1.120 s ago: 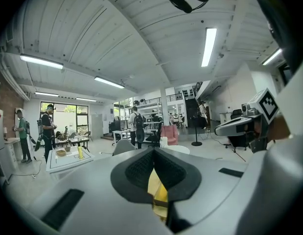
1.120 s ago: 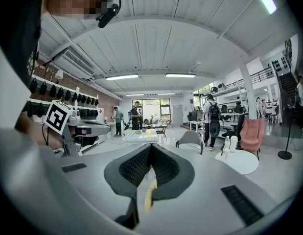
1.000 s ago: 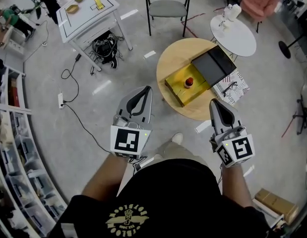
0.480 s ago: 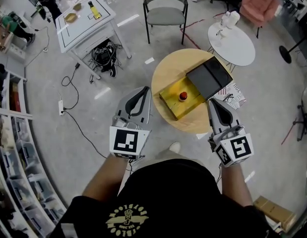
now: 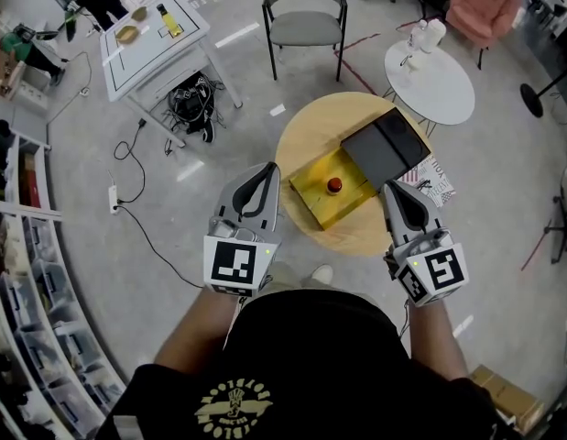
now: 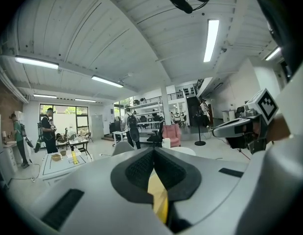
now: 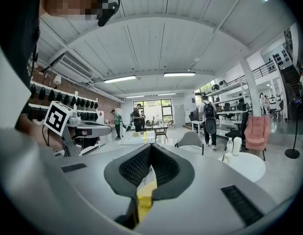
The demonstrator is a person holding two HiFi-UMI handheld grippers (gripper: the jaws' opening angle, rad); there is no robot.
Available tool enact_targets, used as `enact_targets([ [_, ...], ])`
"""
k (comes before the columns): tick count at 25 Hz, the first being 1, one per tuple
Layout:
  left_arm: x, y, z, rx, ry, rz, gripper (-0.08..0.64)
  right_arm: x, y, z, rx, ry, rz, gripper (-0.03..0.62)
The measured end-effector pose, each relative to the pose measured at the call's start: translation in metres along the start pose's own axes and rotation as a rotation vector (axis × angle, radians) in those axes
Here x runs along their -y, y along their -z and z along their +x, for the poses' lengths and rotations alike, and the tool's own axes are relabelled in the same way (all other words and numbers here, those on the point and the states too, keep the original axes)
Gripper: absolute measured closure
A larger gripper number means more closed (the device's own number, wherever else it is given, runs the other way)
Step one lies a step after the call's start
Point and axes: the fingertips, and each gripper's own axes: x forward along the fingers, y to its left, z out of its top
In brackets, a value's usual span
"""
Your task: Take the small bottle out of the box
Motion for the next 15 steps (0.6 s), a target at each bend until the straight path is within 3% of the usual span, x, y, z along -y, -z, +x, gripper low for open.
enact_targets([
  [5, -0.020, 0.007, 0.007, -0.021, -0.010, -0.020, 0.546, 0.001, 0.000, 0.015, -0.017, 0.002, 0.001, 0.578],
  [15, -0.054, -0.008, 0.054, 0.010, 0.056, 0.003, 0.546, 0.013, -0.016, 0.062, -0.006, 0.042, 0.000, 0.578],
])
